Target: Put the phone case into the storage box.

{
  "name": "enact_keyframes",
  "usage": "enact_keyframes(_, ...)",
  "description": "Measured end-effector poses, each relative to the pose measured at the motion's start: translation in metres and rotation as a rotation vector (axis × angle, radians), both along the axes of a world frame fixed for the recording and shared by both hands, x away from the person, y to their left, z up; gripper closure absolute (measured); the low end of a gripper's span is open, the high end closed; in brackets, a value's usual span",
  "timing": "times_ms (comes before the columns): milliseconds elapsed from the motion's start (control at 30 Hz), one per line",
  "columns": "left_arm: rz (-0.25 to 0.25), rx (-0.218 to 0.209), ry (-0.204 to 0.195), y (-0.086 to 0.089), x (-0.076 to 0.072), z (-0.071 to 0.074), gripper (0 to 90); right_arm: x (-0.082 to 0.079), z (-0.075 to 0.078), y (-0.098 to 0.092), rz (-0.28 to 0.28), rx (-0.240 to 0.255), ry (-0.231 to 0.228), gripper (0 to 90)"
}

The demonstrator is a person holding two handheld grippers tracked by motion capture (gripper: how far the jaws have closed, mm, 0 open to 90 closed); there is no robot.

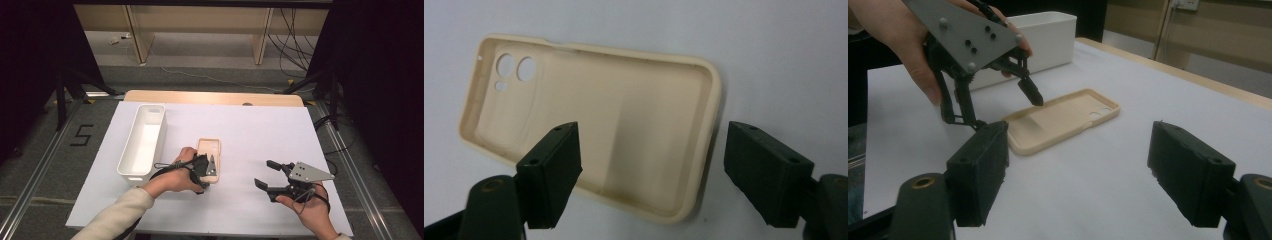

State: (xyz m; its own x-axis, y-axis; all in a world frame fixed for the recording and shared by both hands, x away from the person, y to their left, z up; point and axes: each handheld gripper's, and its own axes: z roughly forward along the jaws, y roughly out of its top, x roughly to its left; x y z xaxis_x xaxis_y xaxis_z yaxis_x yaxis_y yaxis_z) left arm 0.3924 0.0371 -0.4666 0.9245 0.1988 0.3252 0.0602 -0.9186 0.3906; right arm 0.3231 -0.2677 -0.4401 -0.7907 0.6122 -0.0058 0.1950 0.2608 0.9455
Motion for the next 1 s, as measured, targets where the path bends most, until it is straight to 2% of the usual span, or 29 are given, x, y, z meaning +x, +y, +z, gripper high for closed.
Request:
enact_keyframes(67,0.001,0.005,0.01,-0.0002,0.0008,0.0003,23.1,-0.0005,0.0005,-0.0005,-0.004,-0.011,0.003,25.7)
enact_keyframes(100,0.001,0.005,0.013,-0.0002,0.0012,0.0003,23.0,0.0008,-0.0009,0.0011,0.001,0.012,-0.01,25.7)
enact_keyframes(133,0.001,0.004,0.014,-0.0004,0.0018,0.0003,23.1,0.0007,-0.0009,0.0012,0.003,0.013,-0.01,25.7)
enact_keyframes(167,0.001,0.007,0.015,-0.0007,0.0022,0.0005,23.1,-0.0004,0.0005,-0.0004,-0.003,-0.011,0.003,25.7)
enact_keyframes(333,-0.006,0.035,0.001,-0.0018,0.0049,0.0012,22.9,-0.0002,0.0003,-0.0002,-0.003,-0.013,0.002,25.7)
enact_keyframes(367,-0.005,0.034,0.006,-0.002,0.0052,0.0007,22.9,0.0012,-0.0017,0.0019,0.011,0.02,-0.007,25.7)
enact_keyframes(400,0.0,0.032,0.012,-0.002,0.0053,0.0003,22.8,0.0013,-0.0021,0.0021,0.013,0.024,-0.007,25.7)
enact_keyframes(433,-0.003,0.034,0.01,-0.002,0.0063,0.0009,22.6,0.0002,-0.0008,0.0009,0.007,0.006,0.006,25.7)
enact_keyframes(600,-0.015,0.044,0.01,-0.0028,0.0072,0.0018,23.5,0.0004,-0.001,0.001,0.009,0.006,0.007,25.7)
enact_keyframes(667,-0.014,0.044,0.011,-0.0033,0.0071,0.0015,23.6,-0.0006,-0.0015,0.0021,0.005,0.014,0.026,25.7)
enact_keyframes(700,-0.011,0.044,0.012,-0.0035,0.0071,0.0013,23.6,0.0005,-0.0011,0.001,0.013,0.0,0.012,25.7)
enact_keyframes(800,-0.012,0.047,0.018,-0.004,0.0075,0.0013,24.1,0.0004,-0.0013,0.0012,0.015,0.001,0.014,25.7)
enact_keyframes(1000,-0.032,0.061,0.039,-0.0049,0.0081,0.0026,29.6,0.0002,-0.0015,0.0018,0.02,0.008,0.022,25.7)
